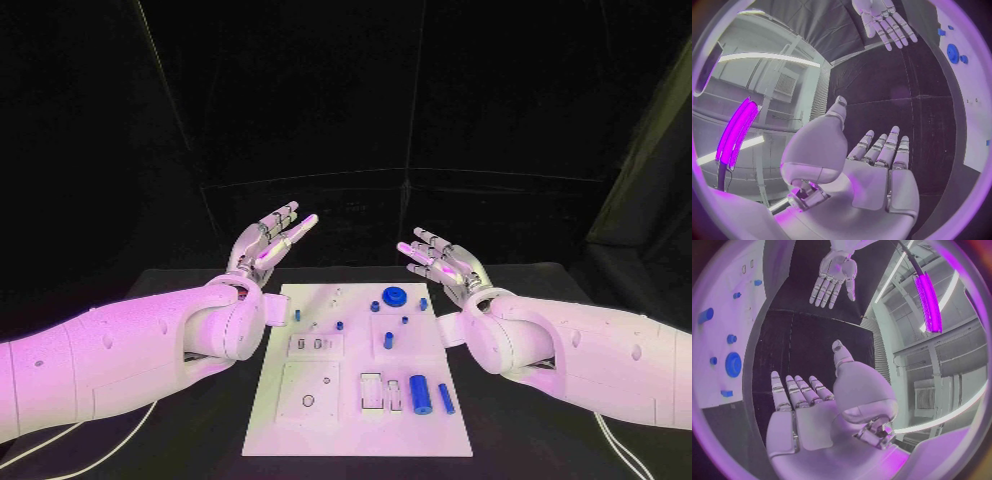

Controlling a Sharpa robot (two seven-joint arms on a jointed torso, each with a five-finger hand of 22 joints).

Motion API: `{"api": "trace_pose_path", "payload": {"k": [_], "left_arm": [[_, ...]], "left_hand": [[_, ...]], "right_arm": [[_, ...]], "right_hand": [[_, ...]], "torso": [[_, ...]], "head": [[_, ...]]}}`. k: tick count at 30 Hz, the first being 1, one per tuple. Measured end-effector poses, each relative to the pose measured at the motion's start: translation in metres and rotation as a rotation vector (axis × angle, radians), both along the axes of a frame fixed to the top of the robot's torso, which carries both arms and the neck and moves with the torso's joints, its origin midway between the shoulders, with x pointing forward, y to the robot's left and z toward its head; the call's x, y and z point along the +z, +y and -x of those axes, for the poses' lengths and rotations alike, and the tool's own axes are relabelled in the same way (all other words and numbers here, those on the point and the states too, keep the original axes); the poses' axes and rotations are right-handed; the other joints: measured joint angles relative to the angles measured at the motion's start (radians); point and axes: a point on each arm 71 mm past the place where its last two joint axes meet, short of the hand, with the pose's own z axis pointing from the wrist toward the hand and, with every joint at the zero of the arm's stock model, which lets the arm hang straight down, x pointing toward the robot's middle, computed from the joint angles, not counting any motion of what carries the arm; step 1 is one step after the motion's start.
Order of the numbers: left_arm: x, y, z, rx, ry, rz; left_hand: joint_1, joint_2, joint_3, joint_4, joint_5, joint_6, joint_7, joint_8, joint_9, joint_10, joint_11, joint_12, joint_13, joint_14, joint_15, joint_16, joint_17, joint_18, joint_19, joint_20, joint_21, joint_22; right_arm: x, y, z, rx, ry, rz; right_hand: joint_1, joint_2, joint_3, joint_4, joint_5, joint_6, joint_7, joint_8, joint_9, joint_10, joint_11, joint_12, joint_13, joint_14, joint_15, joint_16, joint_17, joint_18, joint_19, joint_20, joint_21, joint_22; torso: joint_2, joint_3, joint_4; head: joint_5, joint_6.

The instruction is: Assemble the parts on the task board

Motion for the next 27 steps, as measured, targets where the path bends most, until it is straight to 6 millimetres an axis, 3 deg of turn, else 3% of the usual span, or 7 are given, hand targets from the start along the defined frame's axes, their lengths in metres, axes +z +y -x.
{"api": "trace_pose_path", "payload": {"k": [7,11,13,15,18,23,27], "left_arm": [[0.003,-0.001,-0.002,-0.044,-0.011,0.051],[0.003,0.009,-0.005,-0.036,-0.013,0.063],[0.003,0.020,-0.006,-0.019,-0.014,0.065],[0.004,0.024,-0.006,-0.016,-0.014,0.071],[0.006,0.024,-0.005,-0.027,-0.017,0.080],[0.009,0.030,-0.002,-0.037,-0.023,0.086],[0.012,0.031,0.003,-0.056,-0.030,0.088]], "left_hand": [[0.016,0.003,0.003,0.005,0.000,0.056,0.003,0.012,0.007,0.053,0.026,0.012,0.006,0.066,0.006,0.028,0.010,0.005,0.030,0.012,0.014,0.008],[0.046,0.009,0.016,-0.008,0.000,0.171,0.010,0.041,0.021,0.245,0.059,0.059,0.029,0.247,0.011,0.091,0.037,0.005,0.147,0.012,0.057,0.032],[0.056,0.014,0.016,-0.021,0.000,0.268,0.018,0.065,0.033,0.378,0.049,0.090,0.041,0.321,-0.001,0.121,0.046,0.006,0.277,0.010,0.105,0.058],[0.078,0.016,0.016,-0.038,0.000,0.389,0.034,0.095,0.046,0.542,0.032,0.133,0.055,0.402,-0.025,0.155,0.055,0.035,0.440,0.008,0.169,0.090],[0.093,0.020,0.017,-0.060,0.000,0.519,0.056,0.124,0.058,0.636,0.012,0.156,0.057,0.484,-0.052,0.182,0.061,0.058,0.543,0.004,0.214,0.107],[0.118,0.021,0.020,-0.098,0.000,0.609,0.084,0.134,0.057,0.744,-0.019,0.170,0.052,0.602,-0.087,0.209,0.067,0.060,0.663,-0.019,0.261,0.121],[0.123,0.026,0.019,-0.113,0.000,0.641,0.080,0.134,0.049,0.793,-0.032,0.170,0.049,0.647,-0.103,0.209,0.069,0.059,0.701,-0.034,0.263,0.121]], "right_arm": [[-0.001,0.005,-0.002,0.120,0.019,-0.004],[0.006,-0.010,-0.018,0.126,-0.055,0.099],[0.019,-0.031,-0.033,0.098,-0.133,0.197],[0.030,-0.038,-0.039,0.101,-0.192,0.271],[0.038,-0.035,-0.042,0.137,-0.251,0.356],[0.051,-0.033,-0.049,0.186,-0.343,0.522],[0.055,-0.033,-0.052,0.214,-0.388,0.655]], "right_hand": [[0.113,-0.003,0.036,-0.096,-0.008,0.207,0.014,0.044,0.023,0.278,0.016,0.054,0.022,0.297,0.006,0.067,0.023,0.047,0.208,0.003,0.097,0.044],[0.157,-0.006,0.059,-0.141,-0.012,0.375,0.028,0.076,0.037,0.454,0.002,0.085,0.029,0.477,-0.014,0.104,0.031,0.070,0.327,-0.001,0.156,0.066],[0.175,-0.009,0.073,-0.155,-0.013,0.455,0.039,0.089,0.040,0.527,-0.007,0.095,0.030,0.557,-0.027,0.118,0.032,0.086,0.380,-0.007,0.185,0.075],[0.188,-0.018,0.086,-0.167,-0.013,0.530,0.051,0.095,0.042,0.595,-0.017,0.095,0.030,0.634,-0.042,0.127,0.033,0.086,0.432,-0.018,0.215,0.086],[0.205,-0.029,0.101,-0.183,-0.013,0.609,0.064,0.098,0.042,0.672,-0.030,0.095,0.031,0.725,-0.063,0.132,0.034,0.101,0.493,-0.036,0.256,0.101],[0.220,-0.045,0.132,-0.193,-0.013,0.703,0.085,0.099,0.042,0.773,-0.052,0.093,0.031,0.851,-0.096,0.138,0.039,0.101,0.567,-0.067,0.328,0.132],[0.232,-0.057,0.155,-0.197,-0.003,0.757,0.078,0.099,0.042,0.837,-0.069,0.081,0.032,0.938,-0.120,0.148,0.047,0.101,0.605,-0.095,0.392,0.165]], "torso": [[0.000,-0.0001,0.0000],[0.001,-0.0003,-0.0003],[0.002,-0.0003,-0.0013],[0.006,0.0000,-0.0025],[0.011,0.0007,-0.0036],[0.025,0.0017,-0.0040],[0.039,0.0023,-0.0015]], "head": [[0.000,0.000],[0.002,-0.008],[0.005,-0.011],[0.005,-0.012],[0.005,-0.011],[0.003,-0.005],[0.000,0.003]]}}
